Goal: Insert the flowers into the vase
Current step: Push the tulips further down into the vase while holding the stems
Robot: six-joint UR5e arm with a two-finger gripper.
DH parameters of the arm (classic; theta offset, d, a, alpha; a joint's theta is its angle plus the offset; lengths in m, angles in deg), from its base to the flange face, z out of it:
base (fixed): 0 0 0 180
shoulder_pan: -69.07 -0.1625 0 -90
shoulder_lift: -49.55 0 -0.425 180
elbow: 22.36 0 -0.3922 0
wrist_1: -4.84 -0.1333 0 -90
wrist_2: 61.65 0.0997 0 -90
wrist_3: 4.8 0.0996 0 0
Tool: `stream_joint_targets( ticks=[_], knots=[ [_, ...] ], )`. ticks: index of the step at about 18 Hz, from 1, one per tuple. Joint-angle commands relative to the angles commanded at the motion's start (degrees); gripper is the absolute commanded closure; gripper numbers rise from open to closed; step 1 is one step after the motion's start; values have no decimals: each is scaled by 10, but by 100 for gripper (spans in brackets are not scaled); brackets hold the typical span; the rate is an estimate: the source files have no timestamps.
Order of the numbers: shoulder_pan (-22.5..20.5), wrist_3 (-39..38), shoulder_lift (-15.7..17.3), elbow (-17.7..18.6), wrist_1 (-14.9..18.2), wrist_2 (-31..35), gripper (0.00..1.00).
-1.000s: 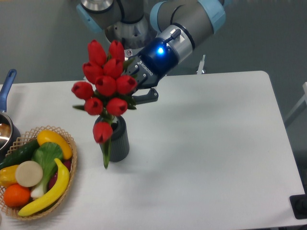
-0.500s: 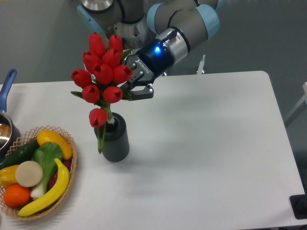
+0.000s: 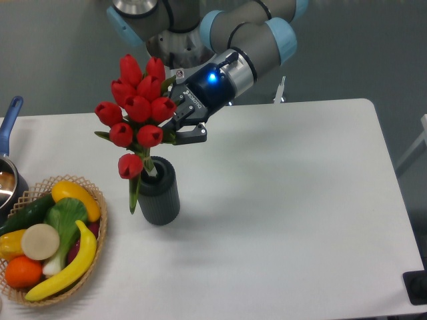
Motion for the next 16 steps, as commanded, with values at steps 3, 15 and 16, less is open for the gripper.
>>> stream_joint_targets(
  ticks=[3, 15, 16],
  knots=[
    [0, 35, -2, 22, 1, 0, 86],
    [1, 63, -51, 55, 3, 45, 62],
    [0, 63, -50, 59, 3, 47, 59]
  ],
)
